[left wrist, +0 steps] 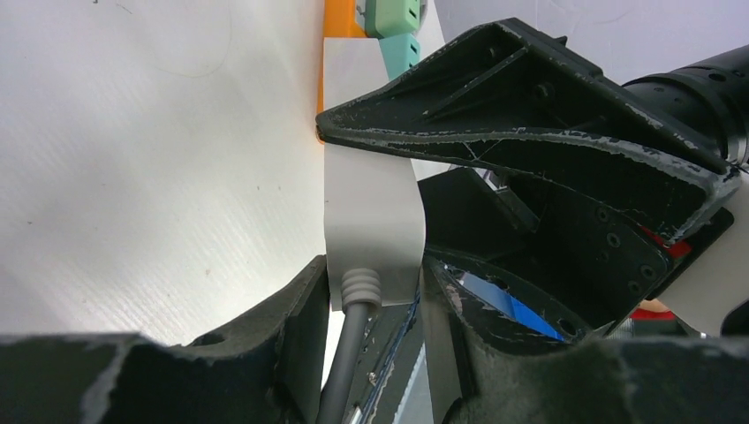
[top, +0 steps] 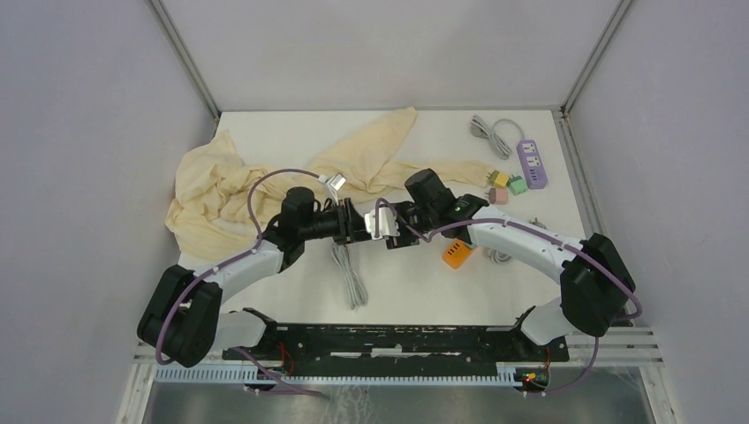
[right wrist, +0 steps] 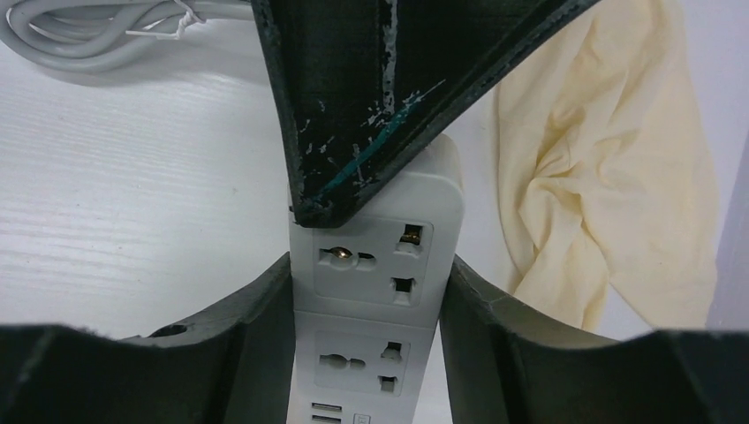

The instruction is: Pull the plug off the socket

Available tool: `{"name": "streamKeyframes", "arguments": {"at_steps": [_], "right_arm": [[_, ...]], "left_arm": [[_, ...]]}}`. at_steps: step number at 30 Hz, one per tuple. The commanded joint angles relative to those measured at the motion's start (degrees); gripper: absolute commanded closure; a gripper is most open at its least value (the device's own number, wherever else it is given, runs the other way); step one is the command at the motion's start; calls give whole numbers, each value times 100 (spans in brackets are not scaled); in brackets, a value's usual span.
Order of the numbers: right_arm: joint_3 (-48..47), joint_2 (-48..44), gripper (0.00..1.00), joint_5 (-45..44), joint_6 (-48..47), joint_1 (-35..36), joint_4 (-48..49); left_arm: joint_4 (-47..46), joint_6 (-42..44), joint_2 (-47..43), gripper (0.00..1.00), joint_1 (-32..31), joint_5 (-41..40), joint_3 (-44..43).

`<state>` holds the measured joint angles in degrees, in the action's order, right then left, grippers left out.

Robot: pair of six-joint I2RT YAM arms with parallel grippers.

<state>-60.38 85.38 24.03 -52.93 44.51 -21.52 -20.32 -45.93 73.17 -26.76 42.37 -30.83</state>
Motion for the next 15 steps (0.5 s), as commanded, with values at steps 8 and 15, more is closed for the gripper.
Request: {"name": "streamKeyframes", "arguments": {"at_steps": [8,15], "right_arm": [[-271,-132,90,593,661,-441,78],[-365,-158,96,1107,1502,-1210,328]], "left_arm": [[1109,861,-1185,14,33,-1415,-657],[2384,2228,-2073,3,42,-3490,-1166]]}}
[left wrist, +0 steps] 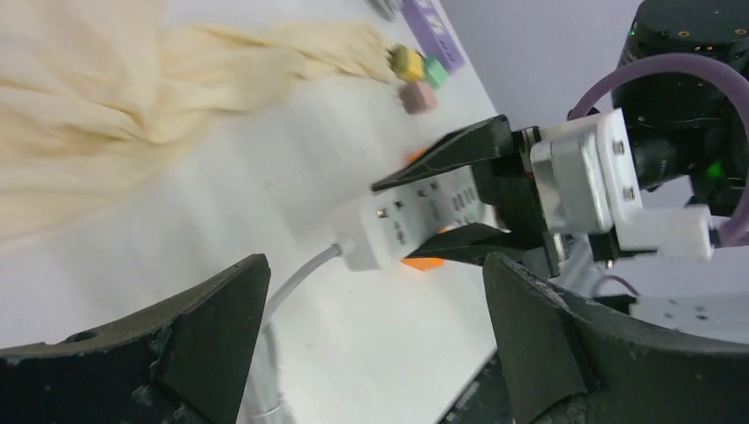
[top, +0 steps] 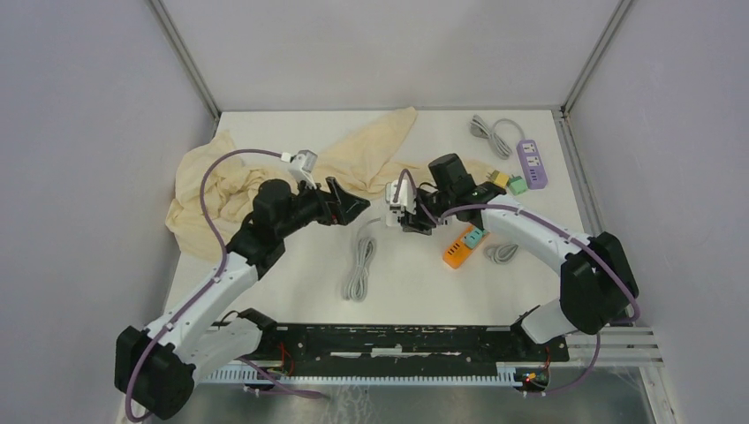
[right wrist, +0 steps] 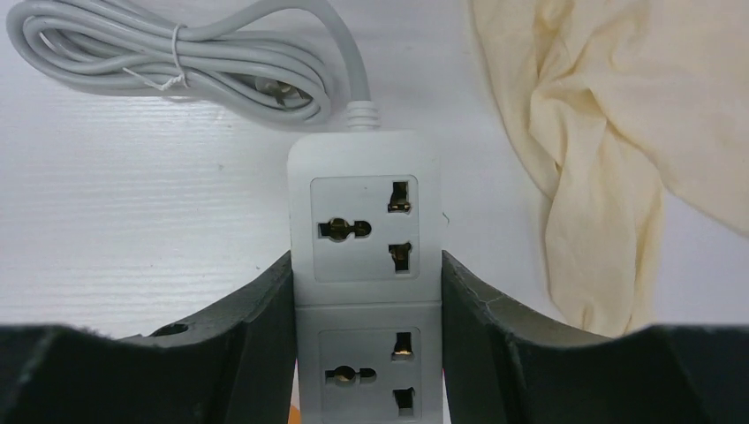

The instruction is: Pull the plug off the socket

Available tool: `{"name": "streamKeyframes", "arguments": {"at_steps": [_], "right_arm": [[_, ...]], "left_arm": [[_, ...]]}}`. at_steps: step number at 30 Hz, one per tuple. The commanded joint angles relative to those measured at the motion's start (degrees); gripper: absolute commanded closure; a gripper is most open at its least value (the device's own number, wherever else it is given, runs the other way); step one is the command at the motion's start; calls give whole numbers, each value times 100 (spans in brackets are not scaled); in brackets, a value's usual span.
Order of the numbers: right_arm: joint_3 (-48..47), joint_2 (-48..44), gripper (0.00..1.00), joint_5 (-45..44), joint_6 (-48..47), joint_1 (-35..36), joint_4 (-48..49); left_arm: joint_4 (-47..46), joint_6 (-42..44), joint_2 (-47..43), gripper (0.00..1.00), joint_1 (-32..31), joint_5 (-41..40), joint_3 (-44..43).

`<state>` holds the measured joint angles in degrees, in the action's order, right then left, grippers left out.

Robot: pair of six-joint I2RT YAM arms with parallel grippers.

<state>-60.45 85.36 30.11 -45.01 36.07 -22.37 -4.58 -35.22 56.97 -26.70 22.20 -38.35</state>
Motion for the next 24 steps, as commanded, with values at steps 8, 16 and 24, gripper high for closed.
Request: {"name": "streamKeyframes", "arguments": {"at_steps": [8,16,24], "right_arm": [[-577,283,100,-40,1501,-985,916],[-1198,397,100,-77,1974,-1534,983],[-1522,879,100,-1522,3390,-2122,1616]], "left_arm": [[1255,1923,-1302,1,33,-2207,-22],[1930,2357,-1803,1,30,-2459,84],[1985,2336,-2038,2,37,-2544,96]]}}
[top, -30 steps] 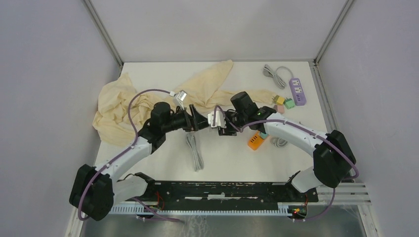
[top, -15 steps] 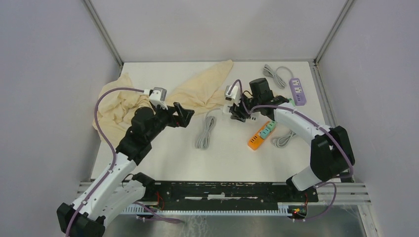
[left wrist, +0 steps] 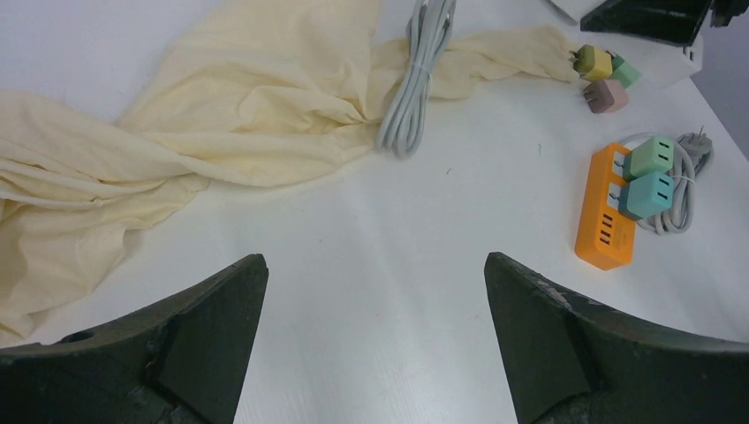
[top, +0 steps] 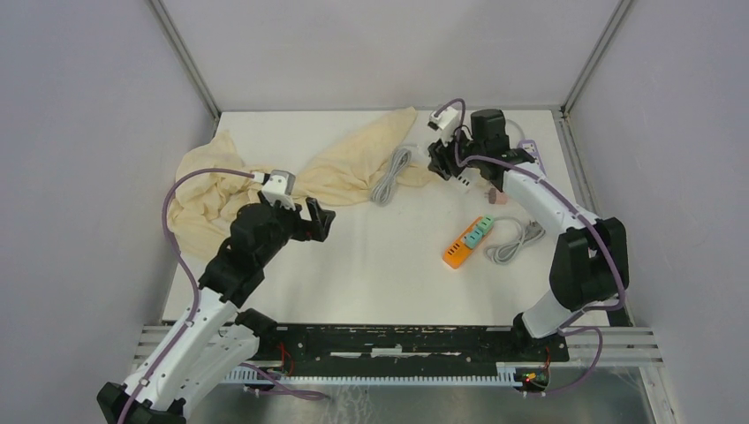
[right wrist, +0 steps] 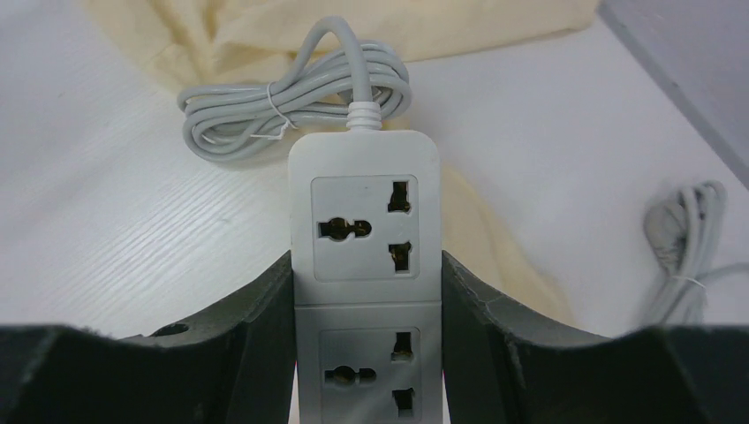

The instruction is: Pull the plug off the socket

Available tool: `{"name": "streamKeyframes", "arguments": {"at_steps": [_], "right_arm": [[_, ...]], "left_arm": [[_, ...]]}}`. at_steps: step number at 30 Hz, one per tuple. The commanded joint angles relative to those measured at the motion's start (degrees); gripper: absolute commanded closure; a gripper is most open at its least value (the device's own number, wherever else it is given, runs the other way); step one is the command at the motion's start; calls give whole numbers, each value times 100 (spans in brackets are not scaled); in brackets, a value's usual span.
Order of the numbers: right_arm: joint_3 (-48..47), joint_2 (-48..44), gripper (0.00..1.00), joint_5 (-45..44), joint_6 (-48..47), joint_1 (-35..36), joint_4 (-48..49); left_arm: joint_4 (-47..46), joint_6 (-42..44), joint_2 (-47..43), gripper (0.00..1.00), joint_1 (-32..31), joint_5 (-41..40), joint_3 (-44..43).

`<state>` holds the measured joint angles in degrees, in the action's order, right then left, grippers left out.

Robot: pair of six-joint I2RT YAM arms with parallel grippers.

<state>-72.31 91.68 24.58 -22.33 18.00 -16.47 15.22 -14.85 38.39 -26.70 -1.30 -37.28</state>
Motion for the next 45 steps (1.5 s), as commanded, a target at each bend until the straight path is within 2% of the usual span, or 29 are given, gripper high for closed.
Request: {"name": "streamKeyframes", "arguments": {"at_steps": [1,6,11,17,22,24,28,32,36,38,45], "right_arm": [[-349,408,100,-1281,1475,-388,1180],[-738,1336,98,-3087,2836,-496,1432],[-858,1892,96,-3187,3107,-525,1419],[-1025,2326,68,-3215,3054,-596,1150],[-1155,2288,29,-2906,2823,-667,941],[-1186,2130,23,-2729,2736,-696,860],[-1179,1729,19,-2443,2541,-748,724],[-1109,1192,18,-1418,1967,-859,322],[-1290,576,18,1014,809,-1172,-894],[-1245,230,18,1834,349,-1322,-1336],[-231,-1129,13,2763,-18,-1537,-1489]], "left_arm": [[-1,294,-220,2,39,-216,6],[8,296,-300,2,38,-325,21],[38,307,-280,2,38,-377,9],[33,308,-235,2,38,-364,10],[43,307,-188,2,42,-295,1],[42,308,-196,2,43,-254,1],[2,312,-235,2,54,-157,16],[-81,307,-279,1,66,24,49],[-241,285,-319,1,75,368,116],[-320,227,-286,1,77,609,161],[-891,-87,34,1,94,1914,360]]}}
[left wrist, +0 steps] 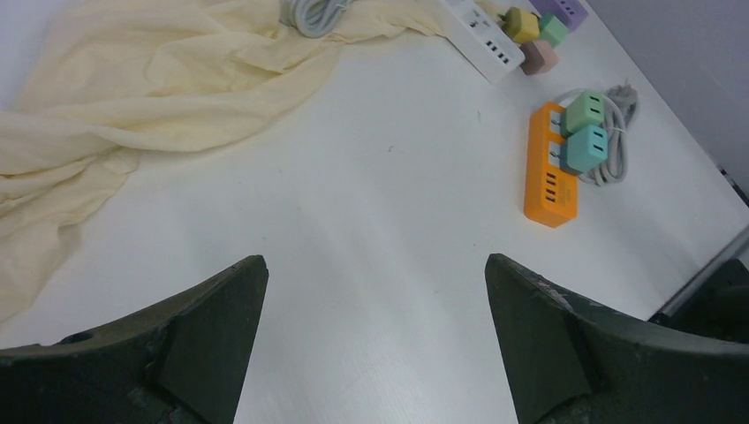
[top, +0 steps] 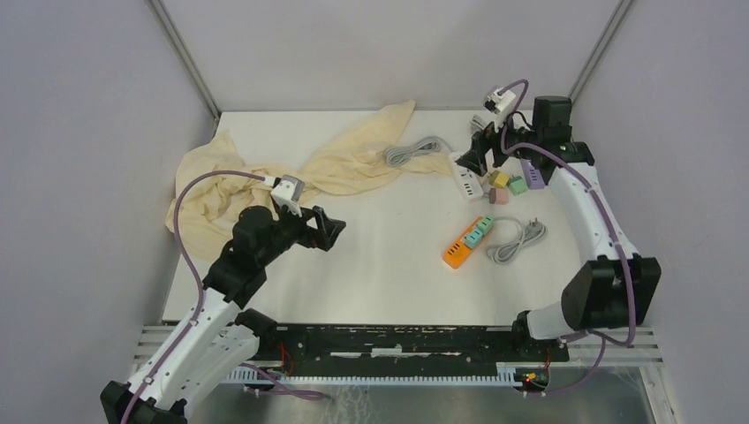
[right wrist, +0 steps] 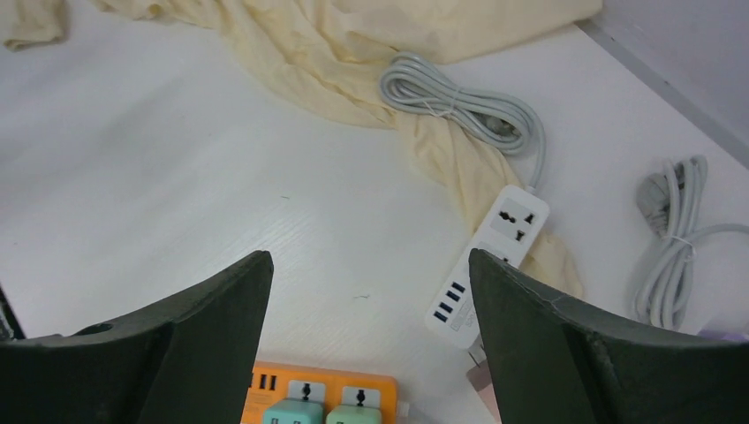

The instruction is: Pull the plug off the socket

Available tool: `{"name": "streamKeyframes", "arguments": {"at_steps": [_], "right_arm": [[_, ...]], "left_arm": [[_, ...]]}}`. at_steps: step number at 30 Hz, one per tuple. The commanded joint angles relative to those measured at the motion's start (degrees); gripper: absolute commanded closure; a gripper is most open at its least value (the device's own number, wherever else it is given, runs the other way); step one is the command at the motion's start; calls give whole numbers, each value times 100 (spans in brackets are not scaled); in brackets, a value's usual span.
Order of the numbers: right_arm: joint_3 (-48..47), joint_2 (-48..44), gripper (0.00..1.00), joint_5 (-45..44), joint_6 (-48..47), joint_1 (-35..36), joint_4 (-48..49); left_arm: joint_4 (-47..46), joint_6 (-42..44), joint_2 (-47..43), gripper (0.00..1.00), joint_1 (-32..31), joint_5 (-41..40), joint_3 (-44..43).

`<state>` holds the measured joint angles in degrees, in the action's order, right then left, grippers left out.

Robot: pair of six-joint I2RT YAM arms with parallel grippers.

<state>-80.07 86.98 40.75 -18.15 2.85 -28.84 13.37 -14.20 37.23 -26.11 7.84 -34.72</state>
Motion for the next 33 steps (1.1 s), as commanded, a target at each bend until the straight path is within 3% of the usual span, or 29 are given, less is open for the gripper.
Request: {"name": "streamKeyframes", "arguments": {"at_steps": [1,3,5,8,13,19,24,33], "right_arm": [[753,-884,11,1329,-351,-22,-77],[1131,-1196,7,1554,-122,-42,242],[1379,-1460,3,1653,-3,-76,457],[1488,-1633,1,1835,295,-140,607],[1406,-1591,0,2059,1011,-160,764],[1303,-1632,0,1866,1186,-157,584],[1234,-1716,0,1575,1060,-157,413],[1205,-1668,0,1429,1001,-169,325]], "left_arm": [[-908,-320,228,1,27,1250,161],[-1478,-896,439,0,23,1852,338],[-2450,-2010,721,2,-14,2307,582],[-3727,-2833,1162,4,-597,2108,932],[-4034,-1801,1846,4,-2543,-45,835],[-4974,66,3122,2,-4030,-2299,633],[-5165,582,4542,0,-4345,-2802,-163],[-3338,394,6521,1,-4341,-3067,-2305]]}}
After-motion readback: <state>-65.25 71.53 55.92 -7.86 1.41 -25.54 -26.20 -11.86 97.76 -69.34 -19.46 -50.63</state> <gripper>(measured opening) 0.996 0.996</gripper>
